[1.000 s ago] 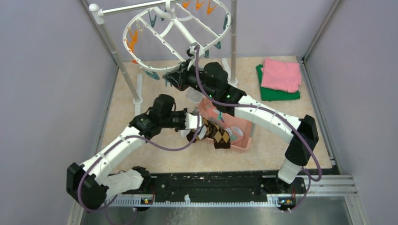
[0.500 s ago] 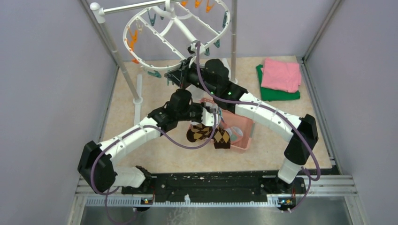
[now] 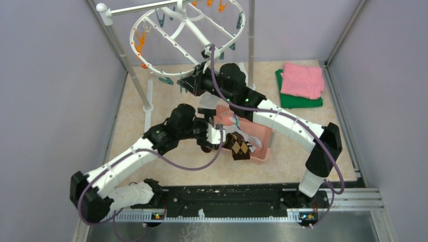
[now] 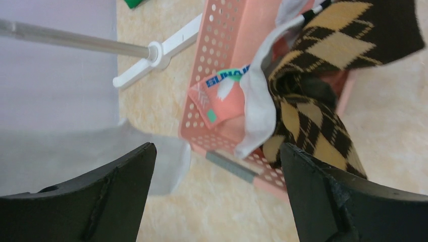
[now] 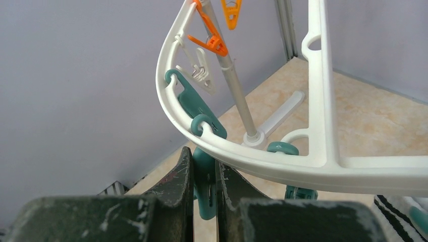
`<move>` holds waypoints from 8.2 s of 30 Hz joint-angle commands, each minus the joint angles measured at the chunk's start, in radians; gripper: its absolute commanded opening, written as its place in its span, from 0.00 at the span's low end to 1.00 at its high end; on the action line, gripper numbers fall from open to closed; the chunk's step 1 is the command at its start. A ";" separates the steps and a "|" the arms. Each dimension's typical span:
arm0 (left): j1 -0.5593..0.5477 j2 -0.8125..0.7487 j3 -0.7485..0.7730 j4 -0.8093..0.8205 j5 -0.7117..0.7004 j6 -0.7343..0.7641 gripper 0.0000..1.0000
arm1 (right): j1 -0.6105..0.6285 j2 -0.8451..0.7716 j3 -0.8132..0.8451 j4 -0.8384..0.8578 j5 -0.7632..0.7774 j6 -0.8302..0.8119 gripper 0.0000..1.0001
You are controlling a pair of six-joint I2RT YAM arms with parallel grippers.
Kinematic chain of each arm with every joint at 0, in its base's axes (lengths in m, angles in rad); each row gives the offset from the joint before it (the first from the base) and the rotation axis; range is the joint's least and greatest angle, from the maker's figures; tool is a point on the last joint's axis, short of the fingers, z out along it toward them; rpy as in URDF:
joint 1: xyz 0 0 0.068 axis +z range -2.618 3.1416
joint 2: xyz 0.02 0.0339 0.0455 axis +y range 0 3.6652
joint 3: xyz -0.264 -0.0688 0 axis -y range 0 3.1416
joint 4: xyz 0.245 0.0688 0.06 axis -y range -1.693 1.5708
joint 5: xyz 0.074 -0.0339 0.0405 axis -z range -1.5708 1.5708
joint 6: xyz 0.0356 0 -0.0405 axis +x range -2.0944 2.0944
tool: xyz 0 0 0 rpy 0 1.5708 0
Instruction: Remove the socks clipped to the hanger
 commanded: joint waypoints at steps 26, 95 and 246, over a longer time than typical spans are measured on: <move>0.076 -0.333 0.123 0.156 -0.613 -0.123 0.95 | -0.009 -0.098 -0.130 0.071 -0.062 0.085 0.00; 0.368 -0.373 0.354 -0.147 0.027 -0.254 0.99 | -0.264 0.061 -0.018 0.277 -0.494 -0.151 0.02; 0.365 -0.411 0.009 0.052 -0.145 -0.595 0.00 | -0.251 0.086 0.008 0.642 -0.580 0.050 0.38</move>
